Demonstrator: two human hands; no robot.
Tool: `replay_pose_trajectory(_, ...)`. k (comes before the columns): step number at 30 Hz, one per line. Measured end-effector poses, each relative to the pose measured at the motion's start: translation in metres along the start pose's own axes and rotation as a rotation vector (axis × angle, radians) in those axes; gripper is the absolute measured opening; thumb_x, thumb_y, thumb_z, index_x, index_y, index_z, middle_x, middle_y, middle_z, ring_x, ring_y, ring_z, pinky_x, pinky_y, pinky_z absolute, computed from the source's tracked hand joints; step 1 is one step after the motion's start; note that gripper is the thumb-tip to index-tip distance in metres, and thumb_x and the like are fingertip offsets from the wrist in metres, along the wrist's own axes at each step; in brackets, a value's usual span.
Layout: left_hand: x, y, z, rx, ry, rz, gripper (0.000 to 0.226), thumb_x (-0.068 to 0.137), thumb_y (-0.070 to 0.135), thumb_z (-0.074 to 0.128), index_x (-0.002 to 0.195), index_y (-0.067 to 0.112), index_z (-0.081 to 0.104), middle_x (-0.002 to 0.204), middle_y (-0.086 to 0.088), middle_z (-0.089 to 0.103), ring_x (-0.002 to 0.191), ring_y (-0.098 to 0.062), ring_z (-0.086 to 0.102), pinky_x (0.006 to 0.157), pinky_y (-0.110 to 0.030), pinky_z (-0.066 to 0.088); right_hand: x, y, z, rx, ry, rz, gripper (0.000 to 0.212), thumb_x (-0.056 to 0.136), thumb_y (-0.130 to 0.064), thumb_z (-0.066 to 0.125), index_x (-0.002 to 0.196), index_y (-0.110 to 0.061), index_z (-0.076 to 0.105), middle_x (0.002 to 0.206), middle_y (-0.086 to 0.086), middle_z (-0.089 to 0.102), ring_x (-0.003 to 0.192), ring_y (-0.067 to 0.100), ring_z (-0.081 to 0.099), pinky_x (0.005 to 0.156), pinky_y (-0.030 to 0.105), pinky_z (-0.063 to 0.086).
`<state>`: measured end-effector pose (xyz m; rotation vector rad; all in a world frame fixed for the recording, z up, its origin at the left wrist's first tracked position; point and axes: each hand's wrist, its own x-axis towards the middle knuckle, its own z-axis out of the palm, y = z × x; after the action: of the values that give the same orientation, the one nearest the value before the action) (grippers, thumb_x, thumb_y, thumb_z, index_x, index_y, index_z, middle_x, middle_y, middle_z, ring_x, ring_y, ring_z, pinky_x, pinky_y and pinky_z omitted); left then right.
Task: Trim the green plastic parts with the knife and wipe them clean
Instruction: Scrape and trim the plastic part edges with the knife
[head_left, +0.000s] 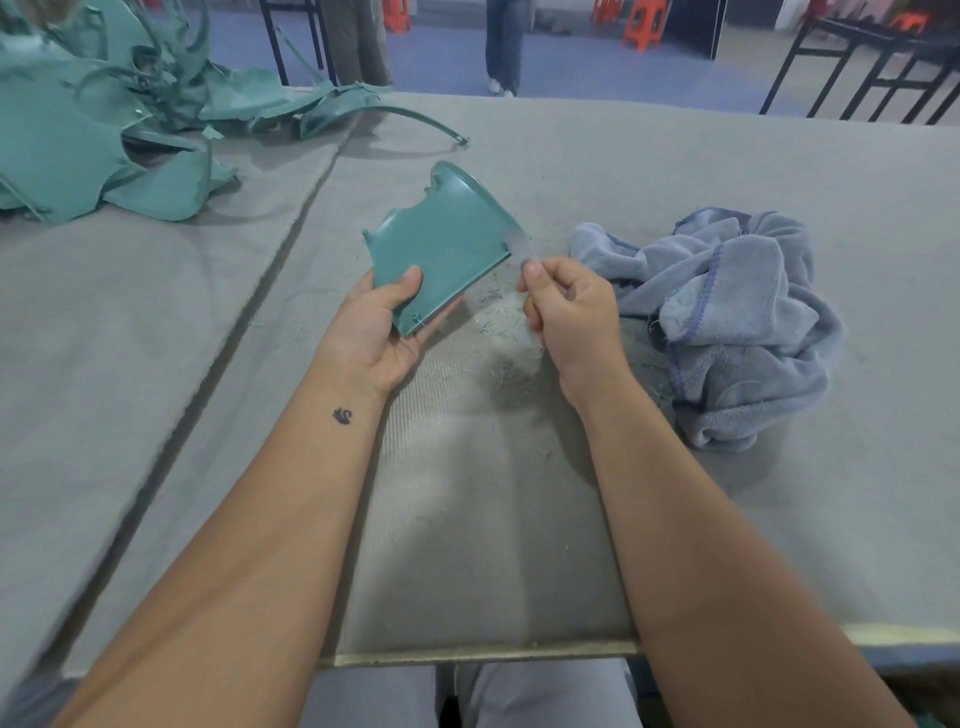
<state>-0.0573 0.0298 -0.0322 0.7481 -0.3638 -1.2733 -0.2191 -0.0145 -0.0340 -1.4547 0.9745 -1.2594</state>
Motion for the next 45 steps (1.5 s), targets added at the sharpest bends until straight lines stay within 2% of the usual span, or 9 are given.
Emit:
replay_pose_trajectory(4, 0.0, 0.0004, -0.0007, -0.007, -0.002, -0.012, 0.02, 0.097, -0.003, 0.046, 0.104, 0.01, 0.059, 0.089, -0.01, 0.076, 0.079, -0.025, 0.074, 0.059, -0.034, 0.06, 0.0021, -0.0003, -0.0023, 0.033, 0.058, 0.009, 0.027, 0.099, -0.017, 0.051, 0.072, -0.017, 0.056, 0.054, 0.0, 0.042, 0.051, 0.011, 0.034, 0.047, 0.022, 0.029)
replay_pose_trajectory(10, -0.0002, -0.0008, 0.0003, -0.023, 0.012, 0.013, 0.019, 0.098, -0.002, 0.045, 0.105, 0.009, 0.059, 0.087, -0.011, 0.075, 0.076, -0.024, 0.074, 0.058, -0.033, 0.06, -0.0029, 0.0002, 0.0032, -0.105, -0.123, -0.034, 0.027, 0.097, -0.013, 0.053, 0.07, -0.016, 0.057, 0.053, -0.001, 0.04, 0.051, 0.01, 0.034, 0.048, 0.021, 0.03)
replay_pose_trajectory(15, -0.0004, 0.0001, 0.0003, -0.048, 0.018, -0.001, 0.018, 0.098, -0.003, 0.045, 0.105, 0.008, 0.058, 0.086, -0.012, 0.075, 0.075, -0.026, 0.074, 0.058, -0.034, 0.06, 0.0012, 0.0021, -0.0003, 0.003, 0.008, -0.012, 0.026, 0.099, -0.017, 0.051, 0.073, -0.017, 0.055, 0.054, 0.0, 0.042, 0.05, 0.01, 0.035, 0.048, 0.021, 0.03)
replay_pose_trajectory(19, -0.0006, 0.0005, 0.0, -0.051, 0.027, 0.002, 0.019, 0.098, -0.003, 0.045, 0.104, 0.008, 0.059, 0.087, -0.012, 0.075, 0.077, -0.027, 0.074, 0.059, -0.035, 0.06, 0.0006, 0.0031, 0.0034, -0.06, -0.052, -0.018, 0.025, 0.099, -0.013, 0.05, 0.074, -0.016, 0.051, 0.053, -0.002, 0.038, 0.047, 0.006, 0.032, 0.044, 0.016, 0.029)
replay_pose_trajectory(24, -0.0005, 0.0012, -0.0004, -0.051, 0.025, -0.005, 0.02, 0.098, -0.003, 0.045, 0.108, 0.008, 0.059, 0.091, -0.014, 0.074, 0.081, -0.028, 0.073, 0.06, -0.036, 0.06, 0.0004, -0.0008, 0.0, -0.019, -0.109, 0.025, 0.027, 0.099, -0.01, 0.049, 0.073, -0.015, 0.052, 0.054, 0.002, 0.034, 0.048, 0.009, 0.03, 0.045, 0.02, 0.025)
replay_pose_trajectory(28, -0.0004, 0.0008, -0.0001, -0.066, 0.002, 0.007, 0.021, 0.099, -0.001, 0.042, 0.111, 0.007, 0.057, 0.091, -0.016, 0.074, 0.08, -0.029, 0.074, 0.058, -0.036, 0.06, -0.0052, -0.0025, 0.0063, -0.212, -0.259, -0.022, 0.03, 0.097, -0.011, 0.052, 0.068, -0.018, 0.055, 0.052, 0.002, 0.04, 0.045, 0.008, 0.033, 0.046, 0.021, 0.028)
replay_pose_trajectory(33, -0.0003, 0.0, -0.0009, -0.089, 0.017, -0.001, 0.021, 0.098, -0.004, 0.044, 0.108, 0.007, 0.059, 0.091, -0.015, 0.075, 0.08, -0.028, 0.074, 0.061, -0.036, 0.06, -0.0028, -0.0025, -0.0004, 0.026, -0.06, 0.022, 0.027, 0.1, -0.017, 0.049, 0.074, -0.019, 0.055, 0.052, -0.002, 0.044, 0.046, 0.008, 0.035, 0.043, 0.019, 0.031)
replay_pose_trajectory(38, -0.0009, 0.0003, 0.0003, -0.057, 0.016, 0.008, 0.021, 0.099, -0.002, 0.043, 0.108, 0.008, 0.059, 0.089, -0.013, 0.075, 0.078, -0.026, 0.074, 0.06, -0.035, 0.06, -0.0056, -0.002, 0.0073, -0.167, -0.199, -0.054, 0.03, 0.099, -0.011, 0.048, 0.07, -0.018, 0.049, 0.054, 0.003, 0.036, 0.048, 0.01, 0.029, 0.047, 0.022, 0.027)
replay_pose_trajectory(45, -0.0022, 0.0013, 0.0015, -0.05, 0.011, 0.013, 0.021, 0.1, -0.002, 0.042, 0.105, 0.009, 0.059, 0.086, -0.011, 0.075, 0.076, -0.025, 0.074, 0.061, -0.035, 0.061, -0.0066, -0.0055, 0.0043, -0.186, -0.246, -0.038, 0.029, 0.099, -0.012, 0.048, 0.071, -0.017, 0.05, 0.057, 0.007, 0.037, 0.05, 0.013, 0.029, 0.048, 0.025, 0.025)
